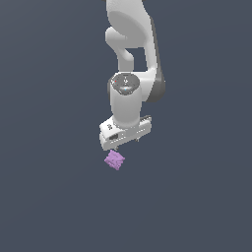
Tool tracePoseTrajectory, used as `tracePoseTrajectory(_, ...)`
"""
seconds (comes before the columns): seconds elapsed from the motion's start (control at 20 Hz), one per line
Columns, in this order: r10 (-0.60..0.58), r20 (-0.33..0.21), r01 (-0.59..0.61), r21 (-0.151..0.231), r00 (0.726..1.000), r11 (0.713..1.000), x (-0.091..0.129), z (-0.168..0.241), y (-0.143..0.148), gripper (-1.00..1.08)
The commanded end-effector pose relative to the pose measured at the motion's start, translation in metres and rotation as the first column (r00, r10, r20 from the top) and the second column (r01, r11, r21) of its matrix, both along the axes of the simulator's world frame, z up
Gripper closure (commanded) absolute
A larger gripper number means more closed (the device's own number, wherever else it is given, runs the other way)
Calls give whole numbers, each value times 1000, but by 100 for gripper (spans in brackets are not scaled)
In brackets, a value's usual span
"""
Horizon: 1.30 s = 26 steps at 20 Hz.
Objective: Pick up the object and move it to a goal position.
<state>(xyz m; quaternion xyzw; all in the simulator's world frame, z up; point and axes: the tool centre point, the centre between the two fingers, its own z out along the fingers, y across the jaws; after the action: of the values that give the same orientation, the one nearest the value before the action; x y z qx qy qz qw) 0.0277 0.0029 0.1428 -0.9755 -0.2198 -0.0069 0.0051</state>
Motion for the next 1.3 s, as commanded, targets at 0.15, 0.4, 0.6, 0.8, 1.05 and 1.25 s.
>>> tracePoseTrajectory(0.15,135,-2,-135,-6,991,991,7,-14,-14,-92)
tracePoseTrajectory(0.4,254,-5,-254,-10,967,967,13,-27,-27,-92)
tracePoseTrajectory(0.6,342,-7,-343,-12,940,939,16,-37,-37,-92)
tracePoseTrajectory(0.8,411,-9,-411,-13,912,912,19,-45,-46,-92)
tracePoseTrajectory(1.05,469,-10,-469,-13,883,883,21,-53,-53,-92)
tracePoseTrajectory(1.25,495,-11,-495,-13,869,869,22,-56,-56,-92)
